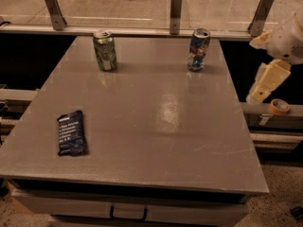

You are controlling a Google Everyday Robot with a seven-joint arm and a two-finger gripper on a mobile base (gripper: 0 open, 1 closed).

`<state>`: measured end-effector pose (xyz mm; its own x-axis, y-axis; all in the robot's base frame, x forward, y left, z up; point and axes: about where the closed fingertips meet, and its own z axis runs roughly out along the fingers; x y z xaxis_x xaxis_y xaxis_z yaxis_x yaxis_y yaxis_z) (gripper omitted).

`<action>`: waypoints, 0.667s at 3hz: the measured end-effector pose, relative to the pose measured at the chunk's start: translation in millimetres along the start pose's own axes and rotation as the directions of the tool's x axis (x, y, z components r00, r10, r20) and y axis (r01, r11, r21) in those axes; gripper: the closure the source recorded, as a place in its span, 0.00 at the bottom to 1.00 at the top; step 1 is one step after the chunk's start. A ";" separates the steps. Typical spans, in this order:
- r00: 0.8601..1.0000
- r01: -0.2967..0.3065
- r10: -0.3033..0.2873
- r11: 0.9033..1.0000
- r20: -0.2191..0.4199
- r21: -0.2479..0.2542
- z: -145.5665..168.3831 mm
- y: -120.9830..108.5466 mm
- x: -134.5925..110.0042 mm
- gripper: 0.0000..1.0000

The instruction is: Knock redbull can over

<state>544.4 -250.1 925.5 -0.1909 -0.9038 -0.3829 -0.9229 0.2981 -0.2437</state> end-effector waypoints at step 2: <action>0.985 -0.057 0.044 0.996 0.167 0.073 61.3 -94.9 8.1 0.00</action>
Offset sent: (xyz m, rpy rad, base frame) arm 0.1605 -0.0297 -0.0495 0.2636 -0.1531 -0.0740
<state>650.9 -266.9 891.0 -0.1729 -0.8261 -0.5364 -0.8836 0.3707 -0.2862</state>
